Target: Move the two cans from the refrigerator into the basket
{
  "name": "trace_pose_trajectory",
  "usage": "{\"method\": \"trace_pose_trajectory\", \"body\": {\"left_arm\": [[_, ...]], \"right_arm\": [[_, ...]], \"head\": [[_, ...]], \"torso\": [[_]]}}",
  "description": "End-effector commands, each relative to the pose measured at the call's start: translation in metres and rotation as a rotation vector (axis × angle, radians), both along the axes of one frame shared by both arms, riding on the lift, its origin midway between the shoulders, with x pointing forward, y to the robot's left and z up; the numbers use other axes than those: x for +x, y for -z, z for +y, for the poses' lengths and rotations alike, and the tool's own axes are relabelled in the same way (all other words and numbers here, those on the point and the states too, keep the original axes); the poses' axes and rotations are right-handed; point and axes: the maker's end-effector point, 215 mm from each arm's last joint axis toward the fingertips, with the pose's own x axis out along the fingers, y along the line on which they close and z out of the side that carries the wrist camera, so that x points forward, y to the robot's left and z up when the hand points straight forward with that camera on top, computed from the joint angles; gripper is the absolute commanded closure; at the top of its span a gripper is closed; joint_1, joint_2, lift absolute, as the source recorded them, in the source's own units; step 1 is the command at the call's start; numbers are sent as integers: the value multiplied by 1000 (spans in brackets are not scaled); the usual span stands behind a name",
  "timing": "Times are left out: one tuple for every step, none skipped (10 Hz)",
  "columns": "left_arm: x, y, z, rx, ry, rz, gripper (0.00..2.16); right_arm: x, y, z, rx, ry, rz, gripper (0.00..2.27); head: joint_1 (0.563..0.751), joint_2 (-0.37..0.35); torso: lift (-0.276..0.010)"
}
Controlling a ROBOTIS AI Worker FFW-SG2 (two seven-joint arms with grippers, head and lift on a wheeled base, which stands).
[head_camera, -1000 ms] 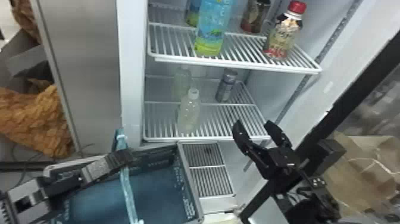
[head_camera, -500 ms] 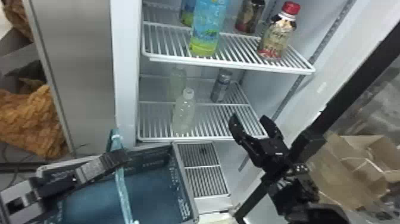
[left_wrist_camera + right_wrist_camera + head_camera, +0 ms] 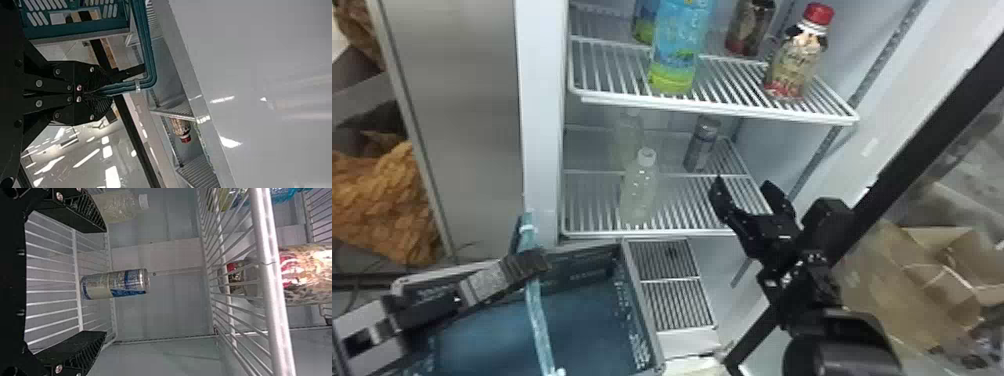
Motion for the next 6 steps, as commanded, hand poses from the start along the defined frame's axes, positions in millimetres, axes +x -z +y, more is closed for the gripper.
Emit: {"method": "trace_pose_trajectory", "body": {"left_arm": [[0, 0, -1, -1, 2, 0, 1210], [0, 0, -1, 0, 4, 0, 1211], [1, 0, -1, 1, 4, -2, 1210], [0, -1, -1, -1, 5, -2, 1210], [1, 0, -1, 1, 4, 0, 1210], [1, 0, -1, 0, 5, 0, 1210]], "right_arm": [[16, 3, 0, 1, 6, -2, 111], [25, 7, 1, -2, 4, 4, 111], [35, 8, 2, -1, 1, 2, 113], [42, 10, 0, -11, 7, 7, 111], [48, 13, -3, -21, 15, 17, 111], [54, 17, -6, -32, 25, 27, 111]], "head": [[695, -320], [695, -317], [695, -314], [695, -311], [695, -307], [695, -306]], "torso": [[-219], [-219], [-219], [-219], [-219], [-219]]}}
